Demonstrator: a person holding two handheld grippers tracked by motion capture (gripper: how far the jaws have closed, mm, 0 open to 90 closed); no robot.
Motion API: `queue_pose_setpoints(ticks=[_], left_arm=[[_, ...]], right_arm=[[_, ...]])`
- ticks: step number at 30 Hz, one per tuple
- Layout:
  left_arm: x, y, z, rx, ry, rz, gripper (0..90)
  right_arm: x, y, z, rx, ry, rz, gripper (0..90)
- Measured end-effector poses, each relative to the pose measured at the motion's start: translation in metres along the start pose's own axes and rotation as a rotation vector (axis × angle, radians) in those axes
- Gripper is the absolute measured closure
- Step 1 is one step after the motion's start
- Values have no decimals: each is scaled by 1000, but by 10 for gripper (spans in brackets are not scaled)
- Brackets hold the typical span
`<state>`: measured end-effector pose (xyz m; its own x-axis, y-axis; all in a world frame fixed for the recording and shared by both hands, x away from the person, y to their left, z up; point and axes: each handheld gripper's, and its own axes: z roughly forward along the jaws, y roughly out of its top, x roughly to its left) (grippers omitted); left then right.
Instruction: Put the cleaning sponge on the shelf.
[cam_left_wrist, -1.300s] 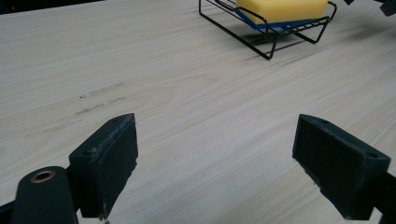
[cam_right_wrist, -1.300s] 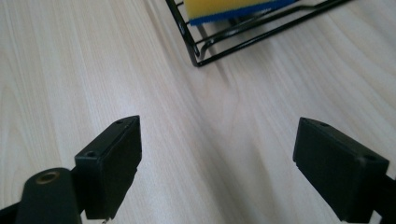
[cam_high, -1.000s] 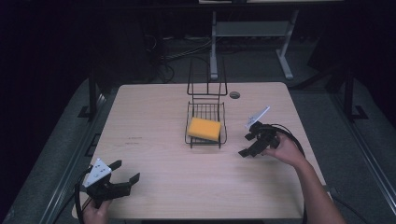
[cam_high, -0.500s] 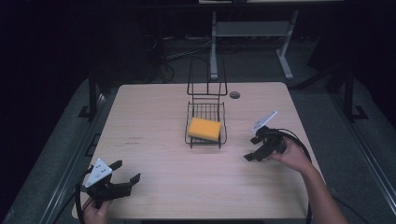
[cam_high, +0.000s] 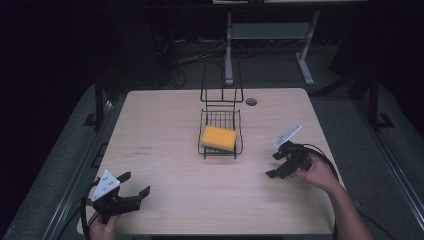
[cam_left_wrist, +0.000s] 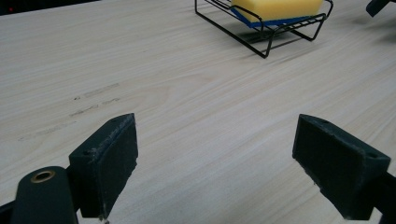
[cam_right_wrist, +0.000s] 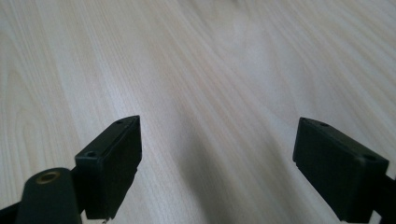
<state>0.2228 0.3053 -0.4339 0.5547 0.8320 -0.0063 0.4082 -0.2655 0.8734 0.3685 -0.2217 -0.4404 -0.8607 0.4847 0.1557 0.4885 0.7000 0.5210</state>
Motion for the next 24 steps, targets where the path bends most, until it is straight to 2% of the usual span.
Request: queue_pose_setpoints(ticks=[12, 24], left_arm=[[-1, 0, 0, 0, 2, 7, 134], [-1, 0, -2, 1, 5, 8, 134]], right_arm=[[6, -13, -6, 1, -7, 2, 152], [18, -28, -10, 17, -29, -5, 155]])
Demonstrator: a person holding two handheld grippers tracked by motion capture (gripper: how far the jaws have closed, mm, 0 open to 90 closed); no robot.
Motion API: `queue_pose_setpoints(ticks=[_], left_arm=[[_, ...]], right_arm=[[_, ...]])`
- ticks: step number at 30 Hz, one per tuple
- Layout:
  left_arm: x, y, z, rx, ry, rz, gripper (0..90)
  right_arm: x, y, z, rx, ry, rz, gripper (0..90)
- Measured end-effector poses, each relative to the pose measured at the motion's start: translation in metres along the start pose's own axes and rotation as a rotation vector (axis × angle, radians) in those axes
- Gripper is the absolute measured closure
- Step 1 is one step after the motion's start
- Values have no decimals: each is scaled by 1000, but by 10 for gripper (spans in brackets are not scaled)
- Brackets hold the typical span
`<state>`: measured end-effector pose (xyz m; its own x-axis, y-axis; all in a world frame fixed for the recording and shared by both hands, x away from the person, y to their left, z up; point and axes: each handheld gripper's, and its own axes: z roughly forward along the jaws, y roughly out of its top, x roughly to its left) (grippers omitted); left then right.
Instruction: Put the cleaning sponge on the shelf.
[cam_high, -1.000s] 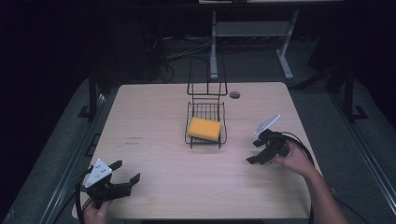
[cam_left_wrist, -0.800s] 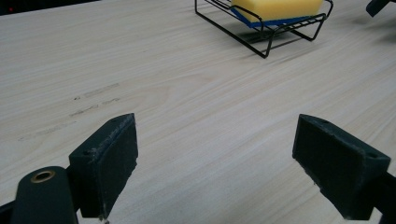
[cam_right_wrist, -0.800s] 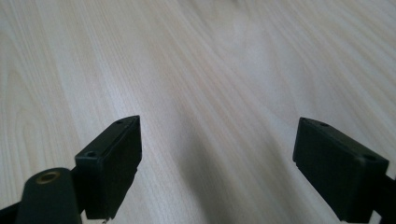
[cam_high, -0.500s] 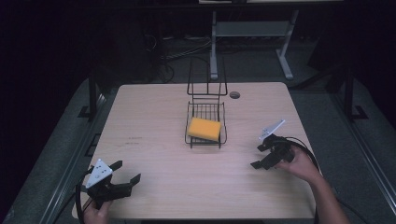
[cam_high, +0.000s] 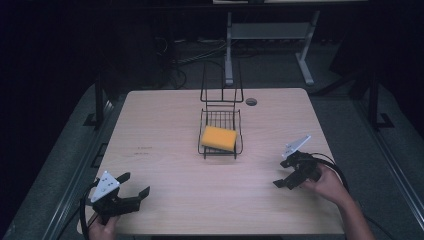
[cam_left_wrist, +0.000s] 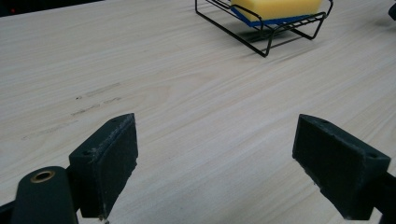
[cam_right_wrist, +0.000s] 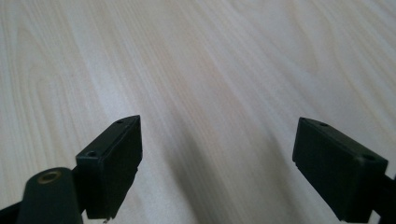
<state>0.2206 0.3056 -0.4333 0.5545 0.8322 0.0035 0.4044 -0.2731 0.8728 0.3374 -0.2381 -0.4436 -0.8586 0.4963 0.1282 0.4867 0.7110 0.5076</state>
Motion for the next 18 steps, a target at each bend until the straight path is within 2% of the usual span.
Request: queue_pose_setpoints(ticks=[6, 12, 16, 18], left_arm=[[-1, 0, 0, 3, -1, 4, 134], [-1, 0, -1, 4, -2, 11, 134], [-1, 0, -1, 4, 0, 11, 135], [-1, -1, -1, 7, -1, 7, 134]], right_arm=[[9, -10, -1, -6, -9, 1, 155], [22, -21, -5, -37, -28, -2, 154], [37, -29, -11, -91, -51, 2, 153], [47, -33, -15, -141, -81, 18, 150]])
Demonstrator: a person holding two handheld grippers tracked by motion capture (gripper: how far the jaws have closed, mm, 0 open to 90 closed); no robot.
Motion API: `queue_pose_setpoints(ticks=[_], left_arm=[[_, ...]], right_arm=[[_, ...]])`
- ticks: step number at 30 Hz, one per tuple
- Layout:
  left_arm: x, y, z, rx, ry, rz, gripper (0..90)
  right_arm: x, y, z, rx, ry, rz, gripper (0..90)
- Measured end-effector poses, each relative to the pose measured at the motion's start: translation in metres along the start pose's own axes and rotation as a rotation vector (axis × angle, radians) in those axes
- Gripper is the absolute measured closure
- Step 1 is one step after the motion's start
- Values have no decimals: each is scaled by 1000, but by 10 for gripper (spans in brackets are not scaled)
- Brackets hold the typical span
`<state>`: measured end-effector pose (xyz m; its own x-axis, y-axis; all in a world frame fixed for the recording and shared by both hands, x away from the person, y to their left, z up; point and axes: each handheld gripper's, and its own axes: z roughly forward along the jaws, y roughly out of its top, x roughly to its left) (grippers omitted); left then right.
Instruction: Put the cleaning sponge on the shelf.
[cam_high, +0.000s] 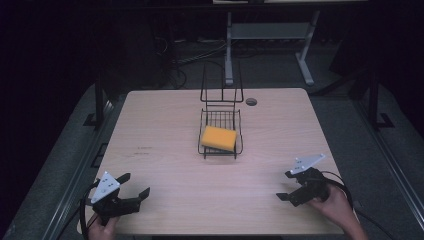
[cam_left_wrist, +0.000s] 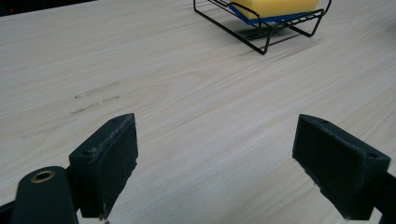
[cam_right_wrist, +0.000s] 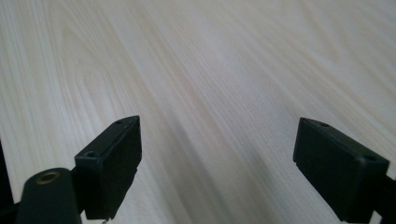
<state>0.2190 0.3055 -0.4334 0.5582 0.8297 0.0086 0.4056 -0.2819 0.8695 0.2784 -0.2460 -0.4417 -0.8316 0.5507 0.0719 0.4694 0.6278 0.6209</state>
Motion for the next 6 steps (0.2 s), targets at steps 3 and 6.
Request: queue_pose_setpoints(ticks=[3, 6], left_arm=[[0, 0, 0, -2, 1, 1, 134], [-1, 0, 0, -4, -1, -2, 134]], right_arm=[[17, -12, -7, -116, -50, 21, 146], [32, -29, -8, -207, -67, 78, 149]])
